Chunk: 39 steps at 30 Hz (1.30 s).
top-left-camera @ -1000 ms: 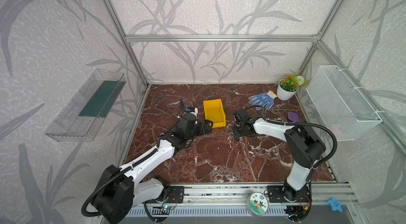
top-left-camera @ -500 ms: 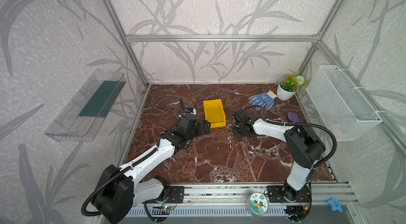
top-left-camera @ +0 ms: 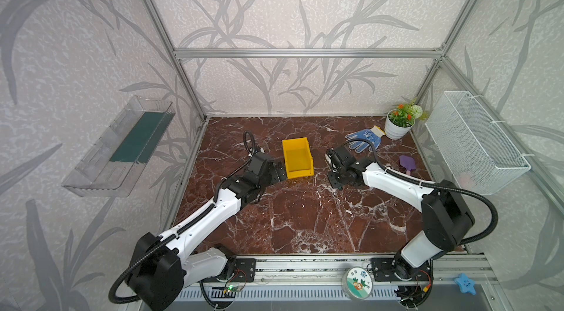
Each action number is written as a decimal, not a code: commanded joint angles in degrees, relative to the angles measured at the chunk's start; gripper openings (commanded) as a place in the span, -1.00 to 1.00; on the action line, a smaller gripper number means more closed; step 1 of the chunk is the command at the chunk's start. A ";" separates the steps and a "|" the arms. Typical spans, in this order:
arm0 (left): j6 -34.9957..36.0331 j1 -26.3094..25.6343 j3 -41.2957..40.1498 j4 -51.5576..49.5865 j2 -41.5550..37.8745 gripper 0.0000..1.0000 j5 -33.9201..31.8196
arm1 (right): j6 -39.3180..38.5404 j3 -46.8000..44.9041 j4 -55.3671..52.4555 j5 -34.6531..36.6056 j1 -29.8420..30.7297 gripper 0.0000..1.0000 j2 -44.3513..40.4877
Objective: Put the screwdriver in the bin
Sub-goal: Pick up the screwdriver from the center of the table, then place the screwdriver into the bin.
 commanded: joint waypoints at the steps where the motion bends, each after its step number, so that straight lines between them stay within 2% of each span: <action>1: 1.54 0.75 3.94 -4.36 -2.52 0.99 -2.50 | -7.89 5.12 -1.27 -3.21 0.25 -0.85 -2.40; 4: 5.09 3.33 4.34 -3.35 -4.15 0.99 4.74 | -9.77 7.50 3.01 -6.28 0.51 -0.85 -2.32; 9: 2.80 11.40 1.06 2.70 -6.16 0.99 22.24 | -13.80 13.06 7.17 -11.10 1.33 -0.82 1.03; 12: 2.49 13.80 0.88 3.57 -6.10 0.99 27.29 | -16.88 17.98 6.41 -12.01 2.54 -0.81 5.13; 18: -1.09 15.59 -2.13 8.65 -7.05 0.99 31.49 | -17.11 26.62 5.24 -13.39 3.59 -0.81 16.24; 24: -1.11 17.25 -3.78 8.63 -7.58 0.99 32.27 | -16.62 31.87 2.50 -12.45 3.67 -0.80 24.76; 30: -0.86 17.95 -4.43 8.32 -7.85 0.99 32.39 | -15.39 34.39 -0.42 -6.14 3.53 -0.79 29.22; 35: 0.37 18.41 -4.62 7.59 -7.43 0.99 31.35 | -17.25 35.62 -1.06 -6.61 3.56 -0.76 32.13; 39: 0.38 18.70 -5.01 7.71 -7.52 0.99 31.68 | -18.05 37.83 -2.83 -4.03 3.50 -0.76 34.35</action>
